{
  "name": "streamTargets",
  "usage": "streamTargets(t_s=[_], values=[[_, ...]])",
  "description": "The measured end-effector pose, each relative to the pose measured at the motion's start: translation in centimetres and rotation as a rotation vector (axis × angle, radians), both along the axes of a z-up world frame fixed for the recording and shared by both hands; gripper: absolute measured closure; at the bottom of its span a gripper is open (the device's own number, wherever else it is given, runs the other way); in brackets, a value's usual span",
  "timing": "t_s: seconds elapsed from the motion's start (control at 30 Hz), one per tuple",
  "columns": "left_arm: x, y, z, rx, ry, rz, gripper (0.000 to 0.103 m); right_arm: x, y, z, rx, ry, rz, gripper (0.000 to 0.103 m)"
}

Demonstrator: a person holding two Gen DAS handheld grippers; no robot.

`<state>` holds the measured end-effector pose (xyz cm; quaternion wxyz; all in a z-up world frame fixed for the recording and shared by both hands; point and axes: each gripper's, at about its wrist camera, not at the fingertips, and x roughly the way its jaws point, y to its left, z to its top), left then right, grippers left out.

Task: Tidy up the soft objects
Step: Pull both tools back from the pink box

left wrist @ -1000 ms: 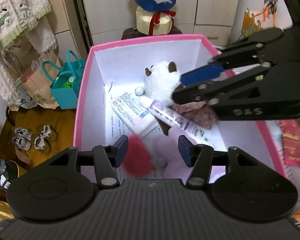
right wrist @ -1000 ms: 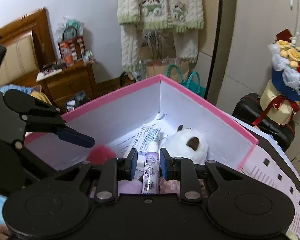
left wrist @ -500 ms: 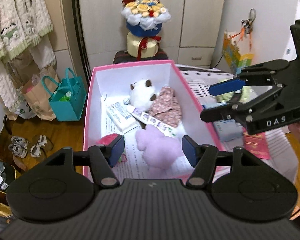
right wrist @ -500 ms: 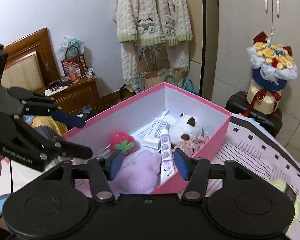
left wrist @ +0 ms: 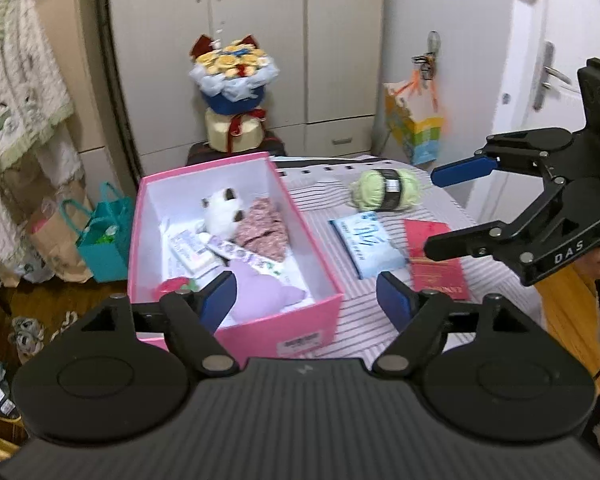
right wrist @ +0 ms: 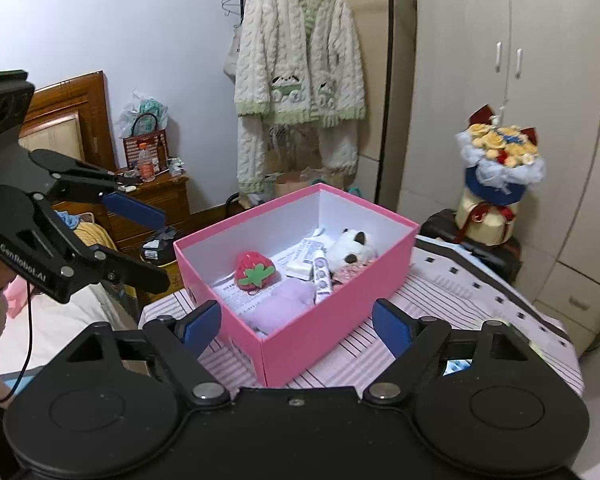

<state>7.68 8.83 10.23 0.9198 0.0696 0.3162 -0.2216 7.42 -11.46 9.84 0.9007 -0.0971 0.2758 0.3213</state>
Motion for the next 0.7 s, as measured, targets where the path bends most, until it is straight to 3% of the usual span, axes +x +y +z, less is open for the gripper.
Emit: streamTargets(t_s=[0.37, 0.7], values=[[-1.2, -4.8, -1.7, -0.027, 0.055, -0.164, 0.02, -5.3, -4.6, -1.6, -0.007, -0.035, -0.085, 0.013], [-0.6, -8.9, -3.6, -0.035, 0.072, -0.251, 0.02, -6.7, -7.8, -4.2, -0.033, -0.034, -0.125, 0.011]])
